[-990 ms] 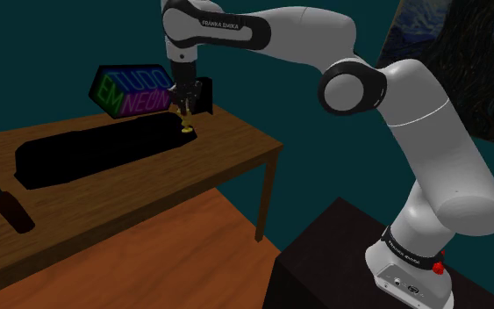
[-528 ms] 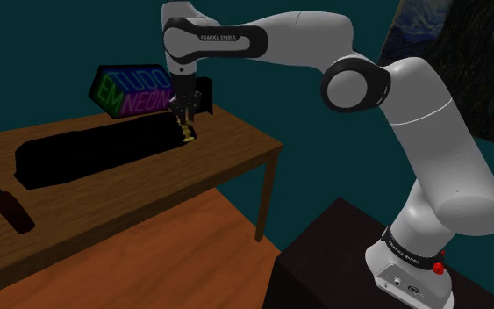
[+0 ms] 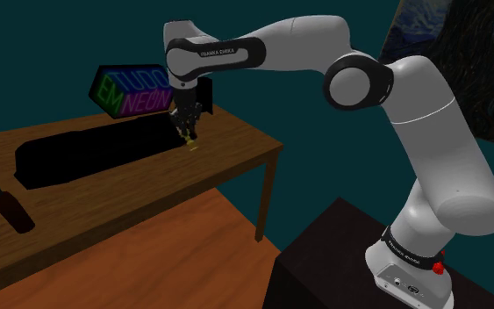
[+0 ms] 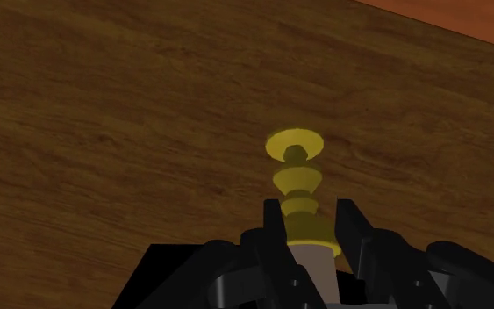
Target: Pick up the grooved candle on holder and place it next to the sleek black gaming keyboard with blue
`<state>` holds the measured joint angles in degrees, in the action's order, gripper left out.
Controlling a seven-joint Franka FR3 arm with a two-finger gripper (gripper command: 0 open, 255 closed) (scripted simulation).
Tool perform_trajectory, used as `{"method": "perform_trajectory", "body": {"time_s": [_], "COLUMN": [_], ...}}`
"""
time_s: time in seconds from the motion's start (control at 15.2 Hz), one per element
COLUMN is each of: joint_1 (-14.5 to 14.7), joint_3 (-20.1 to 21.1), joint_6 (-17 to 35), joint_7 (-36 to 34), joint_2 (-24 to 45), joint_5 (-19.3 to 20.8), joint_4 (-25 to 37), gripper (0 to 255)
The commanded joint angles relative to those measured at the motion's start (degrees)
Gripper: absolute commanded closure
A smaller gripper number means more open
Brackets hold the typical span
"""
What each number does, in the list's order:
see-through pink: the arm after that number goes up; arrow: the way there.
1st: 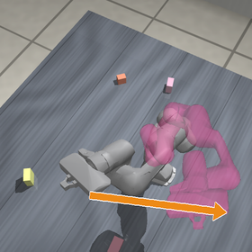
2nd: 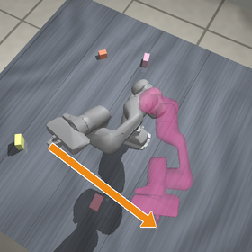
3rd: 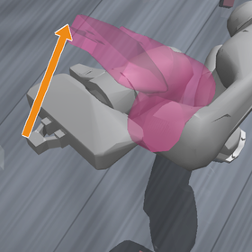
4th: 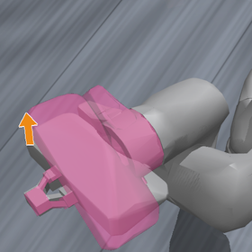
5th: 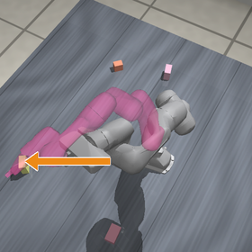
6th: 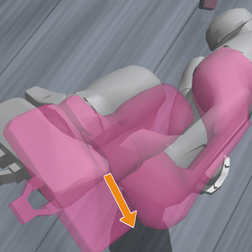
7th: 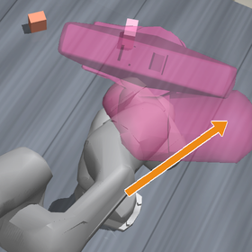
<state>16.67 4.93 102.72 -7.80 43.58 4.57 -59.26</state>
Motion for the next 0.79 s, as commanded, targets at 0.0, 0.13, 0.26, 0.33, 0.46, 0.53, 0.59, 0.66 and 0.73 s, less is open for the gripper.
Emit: {"method": "perform_trajectory", "body": {"time_s": [0.0, 0.13, 0.26, 0.33, 0.46, 0.53, 0.59, 0.66, 0.73], "joint_1": [-0.08, -0.12, -0.15, -0.16, -0.15, -0.15, -0.15, -0.15, -0.15], "joint_3": [-0.02, -0.03, -0.05, -0.05, -0.05, -0.05, -0.05, -0.05, -0.05], "joint_6": [1.46, 2.89, 4.11, 4.12, 4.11, 4.11, 4.11, 4.11, 4.11], "joint_7": [-0.01, -0.07, -0.12, -0.12, -0.12, -0.12, -0.12, -0.12, -0.12], "joint_2": [0.16, 0.32, 0.52, 0.51, 0.52, 0.52, 0.52, 0.52, 0.52], "joint_5": [0.02, 0.05, 0.08, 0.08, 0.08, 0.08, 0.08, 0.08, 0.08], "joint_4": [-1.27, -2.54, -3.56, -3.57, -3.56, -3.56, -3.56, -3.56, -3.56], "gripper": [255, 255, 255, 255, 255, 255, 255, 255, 255]}}
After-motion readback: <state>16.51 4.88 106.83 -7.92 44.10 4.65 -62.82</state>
